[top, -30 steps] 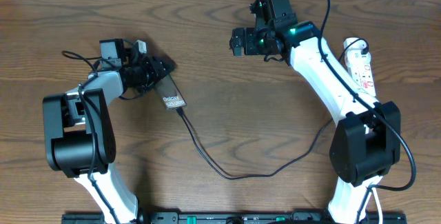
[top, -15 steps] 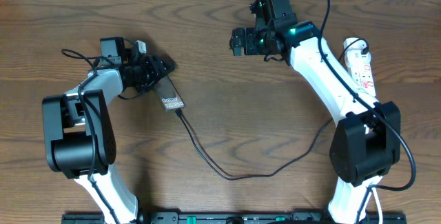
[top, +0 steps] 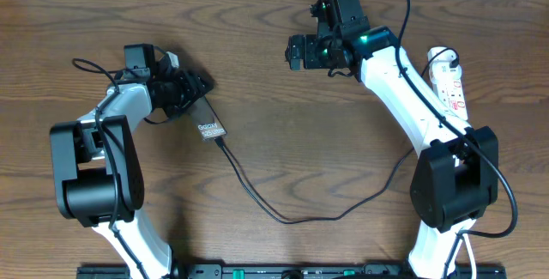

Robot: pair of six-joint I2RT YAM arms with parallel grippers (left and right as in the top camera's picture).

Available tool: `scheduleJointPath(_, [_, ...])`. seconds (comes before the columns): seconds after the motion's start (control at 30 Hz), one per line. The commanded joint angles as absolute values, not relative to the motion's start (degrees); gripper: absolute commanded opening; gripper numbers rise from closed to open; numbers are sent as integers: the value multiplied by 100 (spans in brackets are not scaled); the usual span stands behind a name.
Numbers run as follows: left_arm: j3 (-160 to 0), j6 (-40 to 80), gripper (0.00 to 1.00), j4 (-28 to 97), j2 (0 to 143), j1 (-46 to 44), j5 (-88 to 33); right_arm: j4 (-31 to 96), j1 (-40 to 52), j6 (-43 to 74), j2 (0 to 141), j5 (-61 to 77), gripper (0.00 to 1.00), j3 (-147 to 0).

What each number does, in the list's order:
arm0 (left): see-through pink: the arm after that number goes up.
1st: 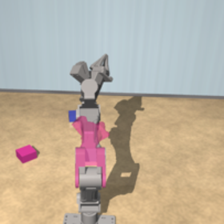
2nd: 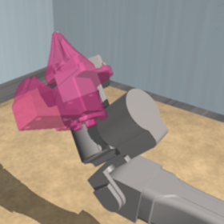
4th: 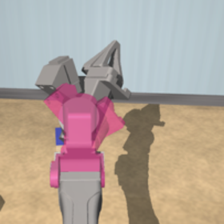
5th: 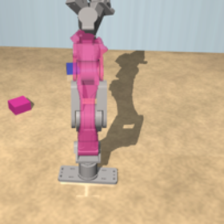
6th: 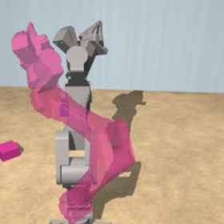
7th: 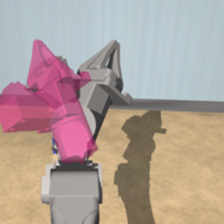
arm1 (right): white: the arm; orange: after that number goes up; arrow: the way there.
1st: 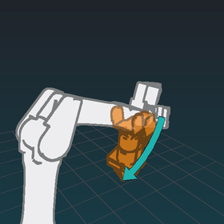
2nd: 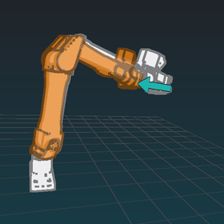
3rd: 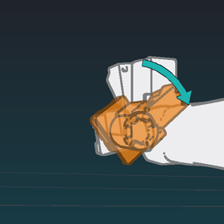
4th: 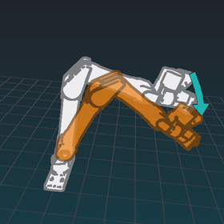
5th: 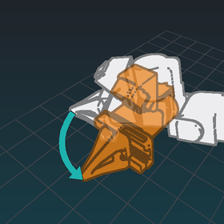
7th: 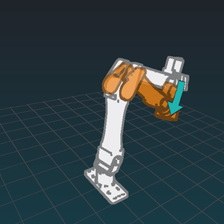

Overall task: Plug charger to phone and switch on socket
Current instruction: 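Lower the phone with the left gripper and lay it flat on the table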

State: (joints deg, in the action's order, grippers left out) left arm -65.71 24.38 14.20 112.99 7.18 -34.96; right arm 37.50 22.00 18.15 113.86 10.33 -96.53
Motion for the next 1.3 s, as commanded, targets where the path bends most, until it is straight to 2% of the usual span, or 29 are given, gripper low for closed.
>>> scheduleJointPath(0.0, [-6399, 2421, 65, 1804, 11522, 742, -2292, 3752, 2222, 1708, 11391, 954, 99, -9675])
scheduleJointPath(0.77, [-6399, 2401, 67, 2311, 11522, 742, -1981, 3752, 2222, 1708, 11391, 956, 99, -9675])
scheduleJointPath(0.8, [-6399, 2401, 73, 2322, 11522, 742, -1979, 3752, 2222, 1708, 11391, 956, 99, -9675])
scheduleJointPath(0.87, [-6399, 2399, 75, 2335, 11522, 742, -1979, 3752, 2222, 1708, 11391, 956, 99, -9675])
scheduleJointPath(1.0, [-6399, 2401, 87, 2333, 11522, 742, -1977, 3752, 2222, 1708, 11391, 956, 99, -9675])
scheduleJointPath(1.27, [-6401, 2346, 91, 2362, 11520, 742, -1527, 3752, 2222, 1708, 11391, 956, 99, -9675])
